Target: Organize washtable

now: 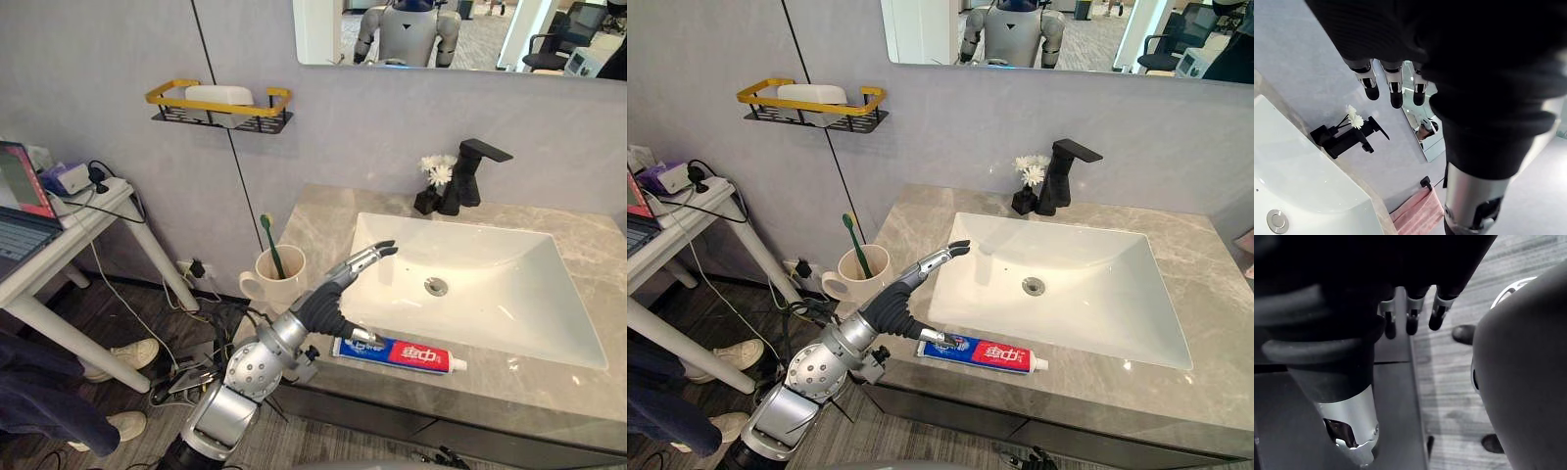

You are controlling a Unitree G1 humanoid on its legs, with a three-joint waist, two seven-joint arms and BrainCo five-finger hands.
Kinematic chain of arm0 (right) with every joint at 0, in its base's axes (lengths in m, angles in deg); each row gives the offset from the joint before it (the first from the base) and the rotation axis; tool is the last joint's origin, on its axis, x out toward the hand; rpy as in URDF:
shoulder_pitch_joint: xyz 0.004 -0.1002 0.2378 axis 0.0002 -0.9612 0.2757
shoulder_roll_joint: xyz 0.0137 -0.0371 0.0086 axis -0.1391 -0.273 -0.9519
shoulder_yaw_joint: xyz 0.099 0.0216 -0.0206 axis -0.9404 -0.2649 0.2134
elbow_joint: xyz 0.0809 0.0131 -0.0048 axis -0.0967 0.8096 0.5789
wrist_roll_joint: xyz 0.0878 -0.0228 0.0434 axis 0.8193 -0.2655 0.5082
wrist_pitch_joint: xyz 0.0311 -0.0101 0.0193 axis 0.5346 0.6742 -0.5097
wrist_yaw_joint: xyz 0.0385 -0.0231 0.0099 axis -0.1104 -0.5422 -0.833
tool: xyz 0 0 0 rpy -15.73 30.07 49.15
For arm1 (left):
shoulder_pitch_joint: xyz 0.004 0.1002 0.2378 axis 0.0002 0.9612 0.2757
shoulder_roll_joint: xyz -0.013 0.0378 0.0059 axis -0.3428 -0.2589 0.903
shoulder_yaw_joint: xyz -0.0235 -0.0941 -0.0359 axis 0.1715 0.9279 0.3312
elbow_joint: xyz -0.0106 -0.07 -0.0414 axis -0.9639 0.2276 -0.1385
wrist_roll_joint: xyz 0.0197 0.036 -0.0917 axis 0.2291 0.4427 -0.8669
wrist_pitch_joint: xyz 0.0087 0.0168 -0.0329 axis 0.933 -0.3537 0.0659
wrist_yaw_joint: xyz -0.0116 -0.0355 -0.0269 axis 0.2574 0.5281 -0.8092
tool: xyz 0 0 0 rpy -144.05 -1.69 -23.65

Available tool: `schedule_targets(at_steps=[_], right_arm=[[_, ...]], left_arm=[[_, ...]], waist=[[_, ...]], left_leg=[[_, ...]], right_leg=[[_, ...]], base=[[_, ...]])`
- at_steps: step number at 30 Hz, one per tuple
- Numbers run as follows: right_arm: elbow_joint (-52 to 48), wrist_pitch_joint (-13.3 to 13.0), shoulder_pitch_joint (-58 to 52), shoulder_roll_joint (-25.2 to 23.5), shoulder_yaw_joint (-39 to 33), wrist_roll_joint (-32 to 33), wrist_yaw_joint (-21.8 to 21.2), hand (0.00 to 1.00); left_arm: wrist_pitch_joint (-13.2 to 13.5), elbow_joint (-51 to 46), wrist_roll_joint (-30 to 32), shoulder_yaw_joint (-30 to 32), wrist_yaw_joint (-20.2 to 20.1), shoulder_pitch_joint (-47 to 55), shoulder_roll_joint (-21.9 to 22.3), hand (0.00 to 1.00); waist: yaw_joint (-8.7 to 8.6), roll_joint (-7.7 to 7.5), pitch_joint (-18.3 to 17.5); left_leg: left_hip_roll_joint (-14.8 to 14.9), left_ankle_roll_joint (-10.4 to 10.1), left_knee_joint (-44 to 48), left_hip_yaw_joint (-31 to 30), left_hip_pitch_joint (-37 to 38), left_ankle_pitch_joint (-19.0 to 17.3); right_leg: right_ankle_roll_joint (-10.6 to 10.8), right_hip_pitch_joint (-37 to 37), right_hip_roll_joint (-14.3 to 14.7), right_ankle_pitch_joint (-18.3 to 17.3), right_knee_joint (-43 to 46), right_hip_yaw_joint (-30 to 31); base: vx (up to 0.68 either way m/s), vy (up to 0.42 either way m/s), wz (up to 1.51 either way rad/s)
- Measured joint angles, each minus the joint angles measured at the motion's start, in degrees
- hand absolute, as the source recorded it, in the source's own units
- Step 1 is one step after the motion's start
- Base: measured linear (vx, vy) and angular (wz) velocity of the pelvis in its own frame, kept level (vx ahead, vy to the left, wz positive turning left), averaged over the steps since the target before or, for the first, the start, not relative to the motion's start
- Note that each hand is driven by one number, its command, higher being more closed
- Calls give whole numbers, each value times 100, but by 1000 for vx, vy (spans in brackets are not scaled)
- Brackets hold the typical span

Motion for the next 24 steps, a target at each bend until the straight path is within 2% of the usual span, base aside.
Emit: schedule_targets(at_steps=[14, 24], right_arm=[[-169, 0, -28, -15, 155, -89, 2, 0], [-314, -9, -41, -45, 153, 47, -1, 0]], left_arm=[[0, 0, 68, -26, 98, -163, 41, 0], [2, 48, 180, -633, -41, -165, 24, 0]], waist=[[-33, -29, 74], [-129, -11, 165]], left_leg=[[2, -2, -5, 5, -8, 0], [9, -15, -11, 65, -62, -9]], right_leg=[[4, -1, 0, 2, -3, -12], [4, -114, 4, 4, 10, 63]], base=[[0, 0, 0], [0, 0, -4]])
